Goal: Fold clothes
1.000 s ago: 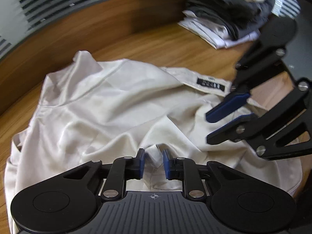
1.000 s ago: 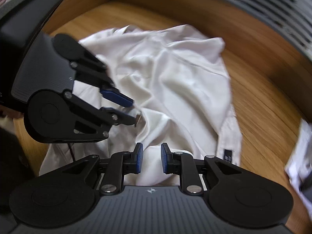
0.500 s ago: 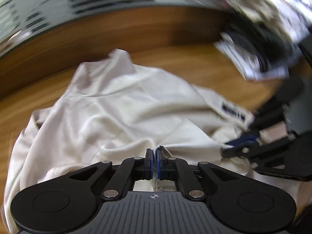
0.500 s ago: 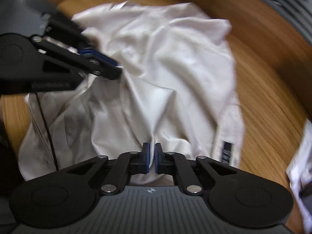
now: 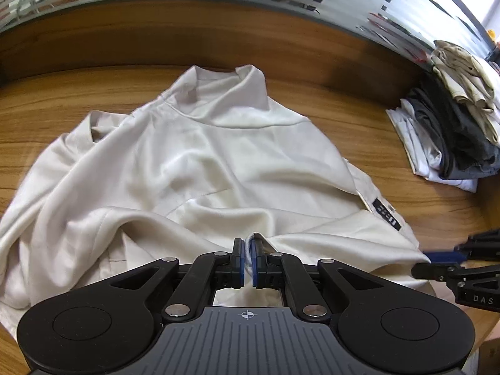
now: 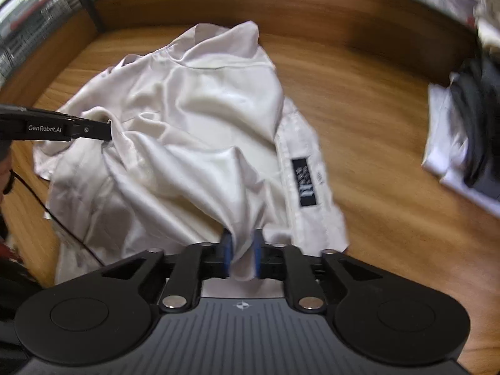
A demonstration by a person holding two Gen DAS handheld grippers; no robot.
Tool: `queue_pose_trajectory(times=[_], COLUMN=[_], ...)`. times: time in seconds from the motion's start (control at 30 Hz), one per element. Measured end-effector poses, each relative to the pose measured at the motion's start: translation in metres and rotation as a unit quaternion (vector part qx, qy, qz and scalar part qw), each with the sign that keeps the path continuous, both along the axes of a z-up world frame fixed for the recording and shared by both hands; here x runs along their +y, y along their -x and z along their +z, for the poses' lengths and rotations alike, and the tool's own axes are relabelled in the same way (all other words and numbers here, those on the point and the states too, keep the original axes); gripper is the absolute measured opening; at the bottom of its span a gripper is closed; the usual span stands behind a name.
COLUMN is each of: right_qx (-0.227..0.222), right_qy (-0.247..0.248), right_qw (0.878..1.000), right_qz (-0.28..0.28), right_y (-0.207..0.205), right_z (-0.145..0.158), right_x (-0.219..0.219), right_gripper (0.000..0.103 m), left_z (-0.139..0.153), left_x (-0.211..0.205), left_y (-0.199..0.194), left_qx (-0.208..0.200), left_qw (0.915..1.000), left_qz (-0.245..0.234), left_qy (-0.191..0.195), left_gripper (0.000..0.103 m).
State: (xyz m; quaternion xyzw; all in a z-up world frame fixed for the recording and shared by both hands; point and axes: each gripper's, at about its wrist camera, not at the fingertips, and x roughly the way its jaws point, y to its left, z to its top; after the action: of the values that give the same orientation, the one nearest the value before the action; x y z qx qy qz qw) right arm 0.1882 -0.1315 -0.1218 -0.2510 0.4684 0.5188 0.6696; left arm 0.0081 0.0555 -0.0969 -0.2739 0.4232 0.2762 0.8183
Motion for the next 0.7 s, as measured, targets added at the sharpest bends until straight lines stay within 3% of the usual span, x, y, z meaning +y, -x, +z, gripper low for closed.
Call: queue_pose_trajectory(times=[0.1, 0.2, 0.43, 0.57, 0.7], right_qx=[-0.025, -0.010, 0.032, 0.044, 0.071], right_qy=[-0.025, -0.050, -0.074, -0.051, -0.015], right_qw=[0.999, 0.996, 0.986, 0.980, 0.980], right_qz=[0.035, 0.071, 0.143, 0.187, 0.187], right_y=[0.011, 0.020, 0.038, 0.048, 0.039], right_z=[0.017, 0.033, 0.033, 0.019, -0.007], right_x=[0.009, 0.021, 0.063, 0.086, 0.099], right_gripper=[0.025, 0.025, 0.025, 0.025, 0.020], left_z=[0.005, 0.008, 0.002, -0.008, -0.018], left_x=[-0.003, -0.008, -0.027, -0.033, -0.036], left_y=[0.000, -0.001, -0.002, -0.004, -0.007], left_qx=[-0.008, -0.003, 0.002, -0.002, -0.006], left_qw=[0.9999, 0.9996, 0.9979, 0.9983, 0.9992], left_qz=[-0.008, -0.024, -0.063, -0.058, -0.037], left_qy=[-0.008, -0.015, -0.012, 0.005, 0.016], left_gripper=[0.012, 0.014, 0.018, 0.018, 0.018])
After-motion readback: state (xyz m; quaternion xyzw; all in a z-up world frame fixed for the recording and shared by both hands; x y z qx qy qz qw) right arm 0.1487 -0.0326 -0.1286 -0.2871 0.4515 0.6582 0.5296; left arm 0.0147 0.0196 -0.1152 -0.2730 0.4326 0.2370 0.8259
